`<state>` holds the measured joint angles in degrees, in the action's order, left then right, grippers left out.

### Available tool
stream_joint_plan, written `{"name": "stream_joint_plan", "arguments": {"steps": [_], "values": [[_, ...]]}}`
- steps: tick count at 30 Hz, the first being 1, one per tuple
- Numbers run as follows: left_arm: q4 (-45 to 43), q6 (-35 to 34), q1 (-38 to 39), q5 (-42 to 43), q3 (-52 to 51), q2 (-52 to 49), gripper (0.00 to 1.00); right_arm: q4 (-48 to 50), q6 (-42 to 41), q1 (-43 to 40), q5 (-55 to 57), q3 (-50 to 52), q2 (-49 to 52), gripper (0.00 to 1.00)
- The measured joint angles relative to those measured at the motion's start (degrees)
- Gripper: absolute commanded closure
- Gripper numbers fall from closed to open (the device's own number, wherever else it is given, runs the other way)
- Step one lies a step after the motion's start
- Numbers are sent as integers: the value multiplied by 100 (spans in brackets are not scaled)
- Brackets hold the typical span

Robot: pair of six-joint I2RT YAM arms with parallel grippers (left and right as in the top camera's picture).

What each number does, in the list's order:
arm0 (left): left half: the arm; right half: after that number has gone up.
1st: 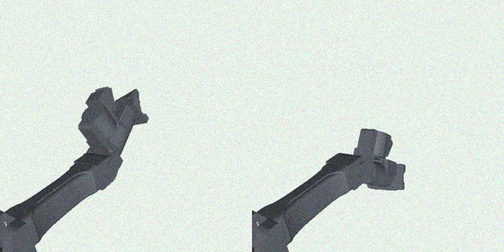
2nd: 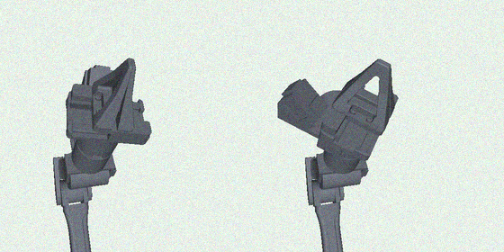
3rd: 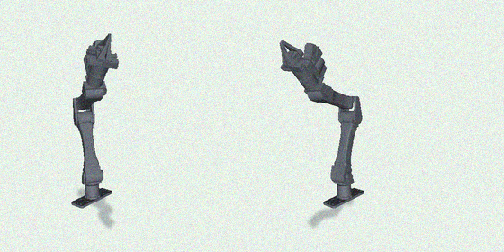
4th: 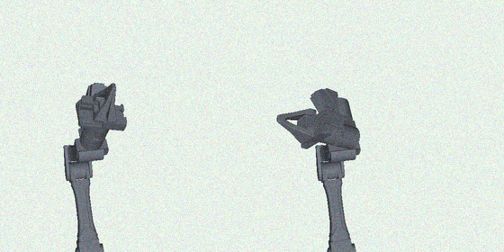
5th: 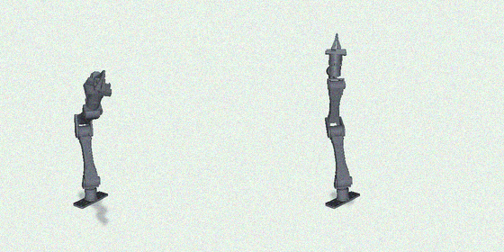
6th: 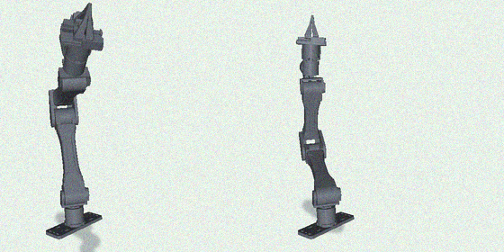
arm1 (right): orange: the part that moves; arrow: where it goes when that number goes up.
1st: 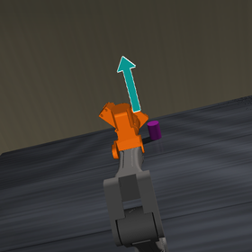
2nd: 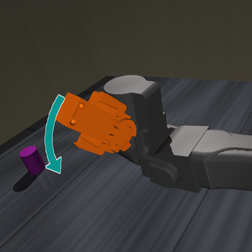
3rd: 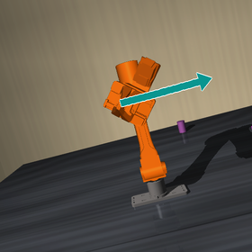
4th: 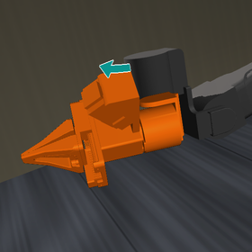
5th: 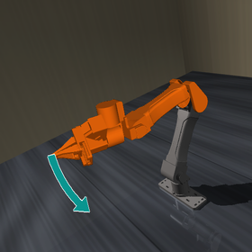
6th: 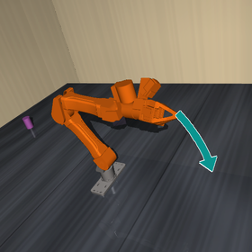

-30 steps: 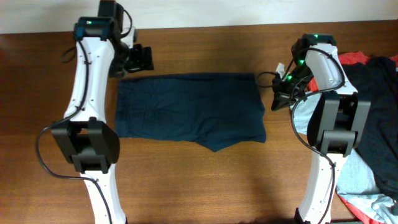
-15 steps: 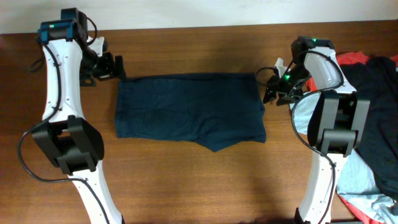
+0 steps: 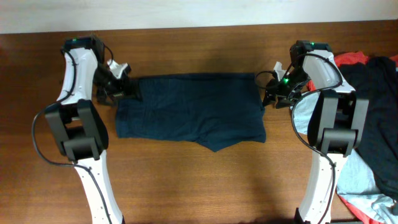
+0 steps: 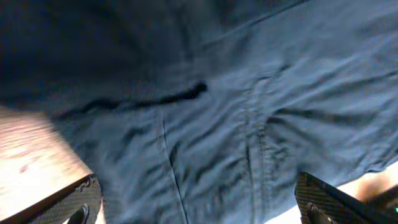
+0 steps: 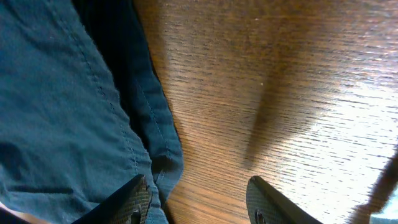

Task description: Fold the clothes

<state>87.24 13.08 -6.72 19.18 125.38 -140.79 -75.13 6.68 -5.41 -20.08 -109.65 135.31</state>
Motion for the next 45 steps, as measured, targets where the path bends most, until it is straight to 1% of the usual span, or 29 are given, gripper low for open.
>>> {"name": "stream_joint_plan", "arguments": {"steps": [4,5,6,7,10,14,16,17,20,23,30,36,40,43,44,45], "values": [[-31,61,0,17,-52,-249,2,2,0,0,2,0,0,45],[-52,70,0,17,-63,-269,2,2,0,0,0,0,0,52],[-81,81,0,20,-66,-278,2,2,7,0,2,0,0,62],[-107,87,0,22,-66,-278,2,9,9,0,-15,0,0,64],[-133,87,0,37,-66,-278,2,44,2,0,-131,-2,0,63],[-151,87,0,33,-66,-278,1,-168,90,33,-267,-225,-17,63],[-177,87,-2,33,-66,-278,1,-293,214,105,-302,-415,-98,66],[-203,90,-7,31,-68,-278,1,-348,280,179,-306,-492,-195,69],[-260,87,-13,33,-68,-278,1,-363,417,538,-343,-647,-527,82],[-367,57,-15,35,-87,-278,1,-212,455,1062,-369,-721,-734,89],[-682,-7,-17,37,-468,-76,1,341,363,2269,-376,-715,-730,96],[-957,-24,-17,44,-785,90,2,763,-37,2761,20,-691,-730,96],[-1043,-72,-22,28,-872,133,10,1178,-164,2966,140,-492,-730,96],[-1062,-107,-55,11,-898,133,27,1436,-240,3154,188,-297,-710,96],[-1067,-111,-68,-4,-916,133,35,1532,-271,3213,197,-236,-695,96],[-1073,-138,-76,-4,-933,133,39,1624,-293,3270,201,-173,-664,96]]}}
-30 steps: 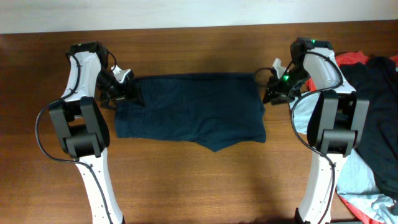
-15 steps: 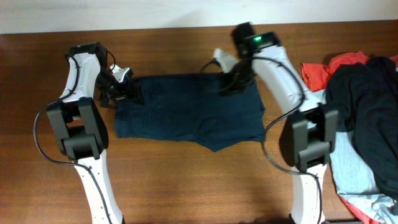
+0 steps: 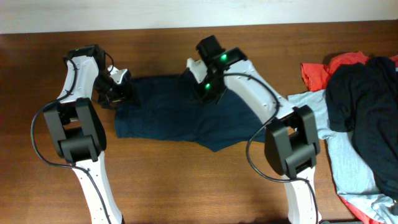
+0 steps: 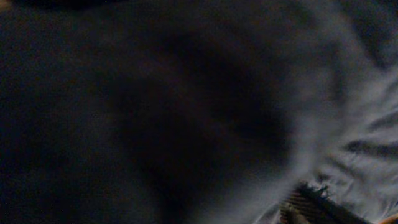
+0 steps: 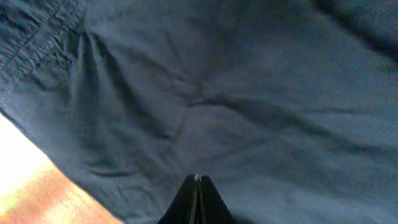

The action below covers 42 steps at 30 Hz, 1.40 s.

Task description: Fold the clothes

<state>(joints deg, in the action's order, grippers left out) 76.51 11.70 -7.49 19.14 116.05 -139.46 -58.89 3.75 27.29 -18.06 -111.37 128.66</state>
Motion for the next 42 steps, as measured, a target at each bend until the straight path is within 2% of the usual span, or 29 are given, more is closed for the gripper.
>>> {"name": "stream_joint_plan", "arguments": {"steps": [1,5,6,10,12,20,26,32,33,34,36,37,39,42], "values": [[2,-4,-7,-2,-13,-4,44,94,-28,48,4,61,35,96],[0,-44,-11,44,-61,-20,50,442,-103,186,7,326,197,96],[9,-50,-11,61,-61,-26,55,544,-120,195,7,411,221,96],[66,-105,-9,149,-79,-72,88,896,-192,195,17,702,271,96],[114,-109,-11,201,-87,-116,99,1091,-205,195,22,852,271,96],[671,-103,2,251,358,-308,99,1792,-400,184,-44,1368,205,96],[1237,-199,101,229,1185,-385,100,1871,-507,184,-66,1390,199,96],[1259,-289,437,116,1657,-385,99,1873,-525,184,-66,1390,199,96],[1233,-339,511,33,1661,-385,96,1873,-527,184,-66,1390,199,96],[1196,-407,588,-72,1661,-385,84,1871,-525,184,-66,1390,199,96],[1115,-566,732,-361,1659,-385,48,1869,-527,184,-66,1390,199,96],[1093,-608,778,-468,1661,-385,38,1869,-527,184,-66,1390,199,96],[1086,-723,872,-743,1661,-385,25,1867,-527,184,-66,1390,199,96],[1128,-909,885,-1182,1661,-385,16,1862,-525,184,-66,1390,199,96]]}}
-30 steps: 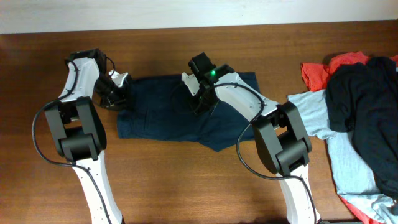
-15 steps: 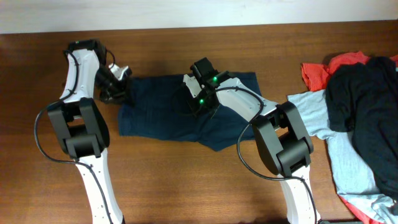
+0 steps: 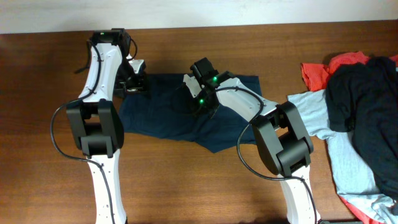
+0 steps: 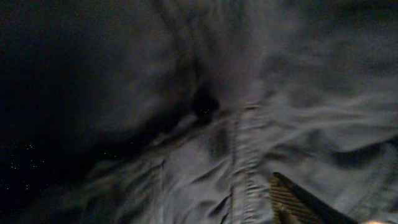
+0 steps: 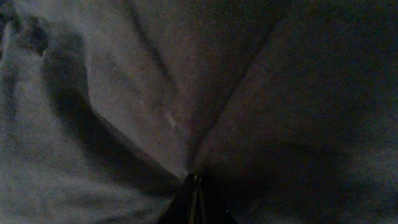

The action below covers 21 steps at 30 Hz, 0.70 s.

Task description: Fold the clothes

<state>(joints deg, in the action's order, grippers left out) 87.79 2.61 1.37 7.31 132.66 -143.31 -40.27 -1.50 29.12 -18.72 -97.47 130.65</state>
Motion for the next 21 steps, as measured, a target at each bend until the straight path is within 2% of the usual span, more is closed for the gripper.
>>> {"name": "stream_joint_plan", "arguments": {"steps": [1,2,3,10,21], "values": [[44,-52,-15,-120,0,0,13,0,0,0,0,0,0,95],[107,-120,-46,-251,0,0,4,0,0,0,0,0,0,95],[162,-179,-94,-358,-2,0,1,0,0,0,0,0,0,95],[262,-339,-527,-343,-96,0,1,-2,0,0,0,0,0,95],[-393,-426,-529,-350,-1414,146,1,-13,-2,0,2,0,0,95]]}}
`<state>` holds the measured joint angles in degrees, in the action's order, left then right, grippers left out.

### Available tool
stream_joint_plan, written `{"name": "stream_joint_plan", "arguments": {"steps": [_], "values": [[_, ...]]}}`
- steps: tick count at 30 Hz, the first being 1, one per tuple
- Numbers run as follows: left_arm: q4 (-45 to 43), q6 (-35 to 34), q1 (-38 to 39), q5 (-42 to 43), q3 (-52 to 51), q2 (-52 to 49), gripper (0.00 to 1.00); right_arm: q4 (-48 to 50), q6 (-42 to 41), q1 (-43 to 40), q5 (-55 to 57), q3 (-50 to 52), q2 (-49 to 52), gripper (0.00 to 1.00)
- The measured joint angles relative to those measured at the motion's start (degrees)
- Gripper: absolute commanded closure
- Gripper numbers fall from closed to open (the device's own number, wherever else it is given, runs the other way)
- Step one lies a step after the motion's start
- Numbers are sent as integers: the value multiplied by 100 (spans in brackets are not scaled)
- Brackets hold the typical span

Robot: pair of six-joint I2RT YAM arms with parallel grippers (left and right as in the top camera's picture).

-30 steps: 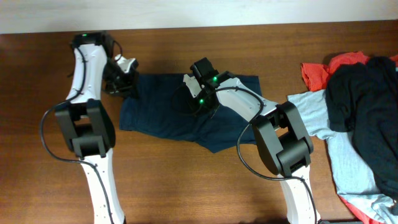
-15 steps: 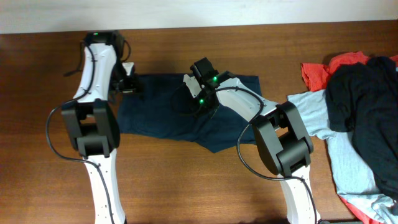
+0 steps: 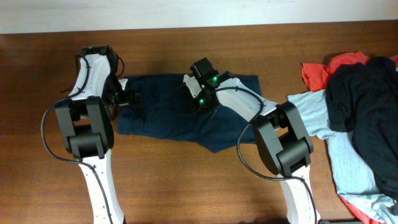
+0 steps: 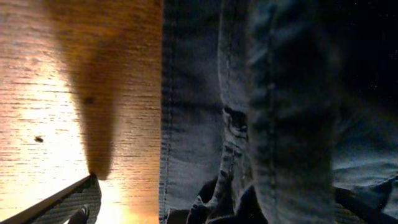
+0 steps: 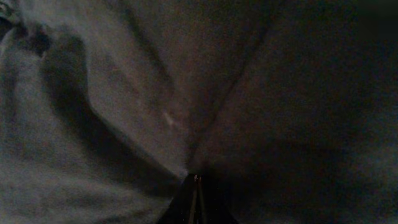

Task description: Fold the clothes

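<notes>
Dark blue shorts [image 3: 168, 109] lie spread flat on the brown table [image 3: 186, 186]. My left gripper [image 3: 122, 98] is at their left edge. In the left wrist view it [image 4: 214, 208] is open, its fingers [image 4: 68, 205] wide apart over the seamed hem of the shorts [image 4: 249, 112] and bare wood. My right gripper [image 3: 200, 102] is down on the middle of the shorts. In the right wrist view it [image 5: 196, 186] is shut, and creases in the dark cloth [image 5: 124, 124] run into its tips.
A heap of other clothes lies at the table's right end: a red garment [image 3: 317, 70], a black one [image 3: 367, 93] and a light blue shirt [image 3: 317, 112]. The table's far edge meets a white wall [image 3: 199, 12] at the top.
My left gripper has moved from the shorts' top left corner to their left edge, over the hem and bare wood, and stands open. The right gripper has stayed shut at the middle.
First both grippers were open at the two ends of the spread shorts. Then the right one was shut at the middle of the shorts, the left still at the left end. The left was then at the top left corner, and is now at the left edge.
</notes>
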<state>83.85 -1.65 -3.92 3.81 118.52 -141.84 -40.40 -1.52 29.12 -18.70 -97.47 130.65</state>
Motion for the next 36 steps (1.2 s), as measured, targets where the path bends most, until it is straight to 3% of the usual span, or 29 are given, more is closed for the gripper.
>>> {"name": "stream_joint_plan", "arguments": {"steps": [4,6,12,17,28,36], "values": [[-168,-39,0,-4,-164,94,4,0,0,0,-2,0,0,95],[-278,-107,0,-31,-258,144,21,0,0,0,-2,0,0,96],[-804,-140,28,2,-702,400,57,4,-2,0,-26,0,0,95],[-1025,-118,157,162,-955,538,99,11,-4,2,-44,4,0,95],[-407,-76,221,170,-352,258,100,-26,0,2,-63,7,0,95],[44,-76,323,57,511,160,100,-938,0,0,-63,-564,2,96]]}}
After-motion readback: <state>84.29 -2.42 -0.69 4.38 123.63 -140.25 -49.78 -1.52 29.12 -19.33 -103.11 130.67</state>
